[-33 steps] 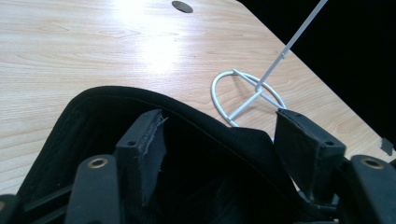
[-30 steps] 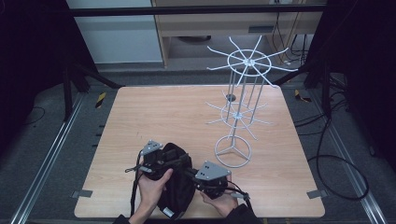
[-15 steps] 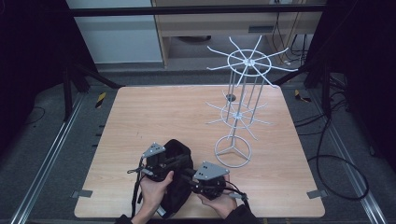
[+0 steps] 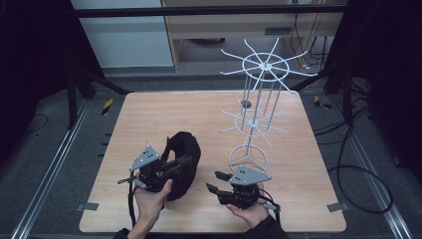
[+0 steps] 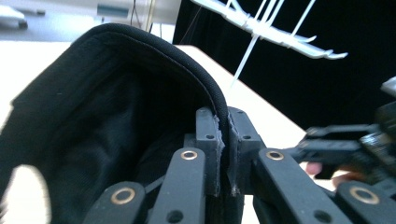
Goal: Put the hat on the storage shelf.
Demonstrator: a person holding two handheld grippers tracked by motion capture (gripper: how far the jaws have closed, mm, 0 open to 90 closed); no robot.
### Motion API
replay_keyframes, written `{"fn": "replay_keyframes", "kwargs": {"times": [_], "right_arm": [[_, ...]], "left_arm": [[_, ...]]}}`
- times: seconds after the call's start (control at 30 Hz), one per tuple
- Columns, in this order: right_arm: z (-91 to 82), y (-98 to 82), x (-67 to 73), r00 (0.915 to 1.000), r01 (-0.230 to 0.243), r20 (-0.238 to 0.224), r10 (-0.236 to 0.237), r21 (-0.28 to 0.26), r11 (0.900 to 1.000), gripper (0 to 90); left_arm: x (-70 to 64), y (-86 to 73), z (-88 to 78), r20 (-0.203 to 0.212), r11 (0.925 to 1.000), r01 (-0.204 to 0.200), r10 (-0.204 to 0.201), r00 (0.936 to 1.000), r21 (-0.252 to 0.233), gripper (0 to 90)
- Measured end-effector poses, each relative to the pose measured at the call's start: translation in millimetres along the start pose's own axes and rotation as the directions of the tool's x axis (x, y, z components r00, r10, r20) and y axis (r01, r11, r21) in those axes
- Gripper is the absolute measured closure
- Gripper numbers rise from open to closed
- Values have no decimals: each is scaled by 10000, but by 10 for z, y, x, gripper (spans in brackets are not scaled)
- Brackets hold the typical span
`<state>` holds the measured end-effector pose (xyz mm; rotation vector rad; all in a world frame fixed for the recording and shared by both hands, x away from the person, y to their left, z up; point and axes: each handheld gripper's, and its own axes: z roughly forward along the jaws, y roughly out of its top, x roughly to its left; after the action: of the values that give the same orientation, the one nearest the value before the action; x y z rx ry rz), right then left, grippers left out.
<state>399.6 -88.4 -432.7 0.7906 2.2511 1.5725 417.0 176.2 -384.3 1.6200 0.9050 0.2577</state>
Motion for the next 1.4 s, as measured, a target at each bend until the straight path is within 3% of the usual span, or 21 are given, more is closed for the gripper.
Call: {"fn": "replay_keyframes", "kwargs": {"times": [0.27,0.3,0.47,0.53,0.6,0.67,0.7,0.73,0.9,0.93,1.13,1.4], "right_arm": [[129,-51,78,9972,-8,-751,25,230,9997,467],[176,-66,111,9948,-17,-1021,48,303,9995,461],[329,-81,180,9880,-100,-1534,152,346,9994,452],[381,-85,196,9864,-128,-1631,178,316,9994,471],[415,-96,202,9854,-87,-1696,133,274,9996,608],[417,-105,208,9872,18,-1592,18,228,9997,778],[417,-105,208,9872,18,-1592,18,228,9997,778],[386,-111,189,9890,122,-1478,-81,264,9996,896],[316,-76,153,9901,308,-1381,-270,259,9992,900],[302,-58,168,9901,570,-1300,-524,320,9979,900],[268,-33,164,9905,1029,-981,-963,642,9926,900],[174,34,133,9840,1692,-784,-1597,1337,9765,900]], "left_arm": [[-71,18,-11,244,9992,-226,234,9994,-337,838],[-79,16,-3,268,9991,-240,249,9993,-340,838],[-139,-5,38,663,9992,-237,258,9975,-332,838],[-151,-7,42,766,9990,-253,281,9967,-366,838],[-188,-8,44,912,9984,-414,447,9948,-375,838],[-192,-6,43,985,9983,-440,475,9940,-373,838],[-194,0,35,978,9979,-493,531,9938,-410,838],[-183,12,20,1059,9975,-501,551,9928,-495,838],[-160,36,-8,1255,9972,-463,535,9907,-593,837],[-159,39,-8,1317,9970,-532,602,9895,-555,837],[-120,33,-16,1416,9966,-645,713,9874,-517,835],[-13,-26,-168,1418,9955,-897,930,9855,-301,831]]}}
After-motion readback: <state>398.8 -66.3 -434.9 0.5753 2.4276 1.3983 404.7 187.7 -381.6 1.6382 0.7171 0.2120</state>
